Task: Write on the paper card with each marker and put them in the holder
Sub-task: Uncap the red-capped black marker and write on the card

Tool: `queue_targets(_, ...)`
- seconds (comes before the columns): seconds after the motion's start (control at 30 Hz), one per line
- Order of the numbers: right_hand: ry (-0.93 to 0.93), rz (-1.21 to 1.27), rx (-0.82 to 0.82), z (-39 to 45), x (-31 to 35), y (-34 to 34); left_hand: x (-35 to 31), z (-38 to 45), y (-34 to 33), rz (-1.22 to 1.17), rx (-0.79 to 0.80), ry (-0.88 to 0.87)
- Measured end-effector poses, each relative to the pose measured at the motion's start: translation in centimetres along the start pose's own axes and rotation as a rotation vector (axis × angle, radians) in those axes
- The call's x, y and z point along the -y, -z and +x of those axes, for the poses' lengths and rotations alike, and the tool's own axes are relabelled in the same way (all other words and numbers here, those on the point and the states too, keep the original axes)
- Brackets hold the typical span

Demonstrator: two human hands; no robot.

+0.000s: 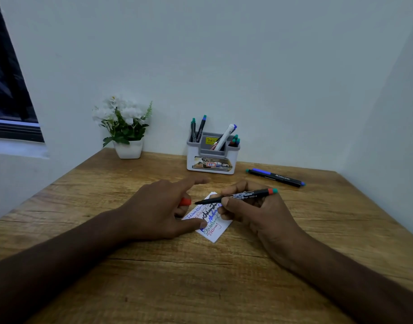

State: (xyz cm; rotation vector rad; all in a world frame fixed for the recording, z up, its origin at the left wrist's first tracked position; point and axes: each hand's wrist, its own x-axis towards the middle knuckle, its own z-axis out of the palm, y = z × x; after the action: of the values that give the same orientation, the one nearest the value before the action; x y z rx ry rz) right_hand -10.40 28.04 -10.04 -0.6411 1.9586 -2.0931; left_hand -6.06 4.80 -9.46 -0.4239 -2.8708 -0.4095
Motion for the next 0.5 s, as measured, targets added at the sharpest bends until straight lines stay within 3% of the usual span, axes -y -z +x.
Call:
queue_targets(0.2,0.046,-0.130,0.021,-0.07,0.06,0.03,-0.32,0.09,0.21,-0.002,0.008,0.033)
queue_targets(0.5,0.020,-0.061,0.008,0.43,-0.70,0.41,-0.50,0.12,0.06,-0.014,-0.003,0.035)
